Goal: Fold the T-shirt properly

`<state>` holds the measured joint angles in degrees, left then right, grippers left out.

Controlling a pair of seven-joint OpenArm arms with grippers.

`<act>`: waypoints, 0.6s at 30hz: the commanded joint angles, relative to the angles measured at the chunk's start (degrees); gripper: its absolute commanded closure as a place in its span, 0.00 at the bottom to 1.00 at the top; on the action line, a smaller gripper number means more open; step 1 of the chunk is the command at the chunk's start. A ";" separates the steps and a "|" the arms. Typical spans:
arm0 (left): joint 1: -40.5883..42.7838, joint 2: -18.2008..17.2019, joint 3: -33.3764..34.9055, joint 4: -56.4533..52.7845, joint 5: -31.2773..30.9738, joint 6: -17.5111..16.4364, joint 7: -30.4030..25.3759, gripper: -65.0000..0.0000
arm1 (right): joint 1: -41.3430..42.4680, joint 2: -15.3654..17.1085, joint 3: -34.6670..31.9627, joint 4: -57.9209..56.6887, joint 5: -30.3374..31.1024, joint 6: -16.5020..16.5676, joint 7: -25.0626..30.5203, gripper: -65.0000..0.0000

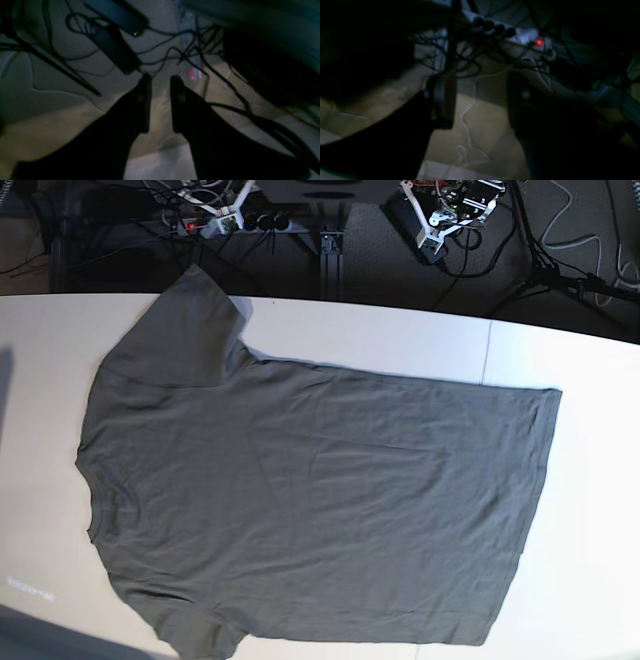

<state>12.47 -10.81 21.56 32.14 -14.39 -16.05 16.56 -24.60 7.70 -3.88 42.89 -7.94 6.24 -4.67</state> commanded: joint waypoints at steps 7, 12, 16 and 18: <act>11.67 -2.89 -13.44 21.40 -0.37 -7.19 0.87 0.75 | -13.97 8.63 0.07 20.46 7.96 -0.92 -2.10 0.50; 20.28 -5.20 -18.23 38.38 -2.60 -7.19 3.02 0.75 | -22.95 14.82 2.34 37.64 15.37 -0.96 -8.96 0.50; 27.17 -7.39 -21.14 50.82 -4.26 -7.19 2.99 0.75 | -29.03 17.05 9.88 51.49 21.81 -0.90 -13.73 0.50; 29.83 -7.45 -23.08 55.65 -4.22 -7.19 2.99 0.75 | -31.21 17.22 14.40 57.20 24.90 0.26 -15.56 0.50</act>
<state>41.69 -18.00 -1.41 87.15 -18.37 -22.81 20.18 -55.18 24.34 10.33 99.46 16.80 5.80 -21.23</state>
